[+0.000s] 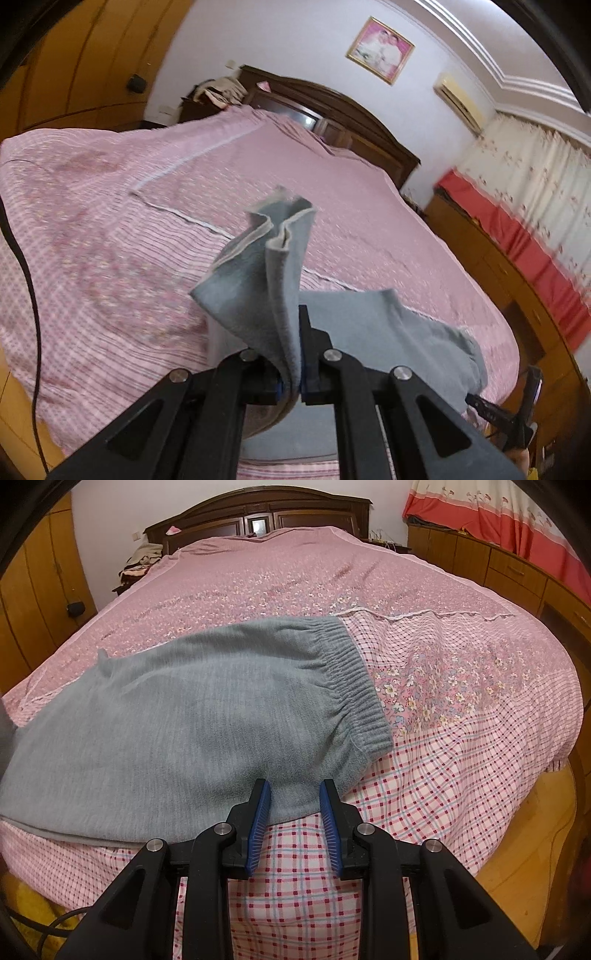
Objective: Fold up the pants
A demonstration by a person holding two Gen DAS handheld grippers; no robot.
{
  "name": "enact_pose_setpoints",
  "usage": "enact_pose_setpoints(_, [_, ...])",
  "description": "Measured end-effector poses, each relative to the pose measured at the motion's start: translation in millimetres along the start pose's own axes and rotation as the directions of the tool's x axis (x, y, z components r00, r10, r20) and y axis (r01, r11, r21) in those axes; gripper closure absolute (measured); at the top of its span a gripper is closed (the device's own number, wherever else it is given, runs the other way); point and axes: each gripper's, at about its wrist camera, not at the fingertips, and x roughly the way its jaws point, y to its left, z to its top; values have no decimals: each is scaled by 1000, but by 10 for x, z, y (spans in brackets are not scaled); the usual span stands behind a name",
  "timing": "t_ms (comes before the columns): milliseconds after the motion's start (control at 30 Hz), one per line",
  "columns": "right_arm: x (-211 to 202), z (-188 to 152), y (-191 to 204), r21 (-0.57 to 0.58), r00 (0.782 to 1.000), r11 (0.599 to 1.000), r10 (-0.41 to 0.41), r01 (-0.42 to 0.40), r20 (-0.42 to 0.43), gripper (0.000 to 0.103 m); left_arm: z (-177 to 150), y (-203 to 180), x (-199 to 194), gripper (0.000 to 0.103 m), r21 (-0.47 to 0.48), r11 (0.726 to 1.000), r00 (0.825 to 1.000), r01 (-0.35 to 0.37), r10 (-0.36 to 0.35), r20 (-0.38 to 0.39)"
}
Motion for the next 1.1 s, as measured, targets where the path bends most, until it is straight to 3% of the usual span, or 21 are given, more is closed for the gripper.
enact_pose_setpoints(233, [-19, -22, -27, 5, 1000, 1000, 15, -15, 7, 74, -179, -207, 325, 97, 56, 998, 994, 2, 5, -113])
enact_pose_setpoints(400, [-28, -20, -28, 5, 1000, 1000, 20, -20, 3, 74, -359, -306, 487, 84, 106, 994, 974, 11, 13, -225])
enact_pose_setpoints(500, [-23, -15, -29, 0, 1000, 1000, 17, -17, 3, 74, -433, -365, 472, 75, 116, 993, 969, 26, 4, -248])
enact_pose_setpoints(767, [-99, 79, 46, 4, 1000, 1000, -21, 21, -9, 73, -435, -434, 130, 57, 120, 991, 971, 62, -32, -235])
enact_pose_setpoints(900, [-251, 155, 186, -13, 1000, 1000, 15, -15, 26, 66, -385, -447, -14, 56, 135, 990, 977, 49, -19, -213])
enact_pose_setpoints(1100, [-265, 275, 521, -64, 992, 990, 125, -126, -21, 65, -302, -370, -65, 55, 170, 983, 980, -63, 93, -174])
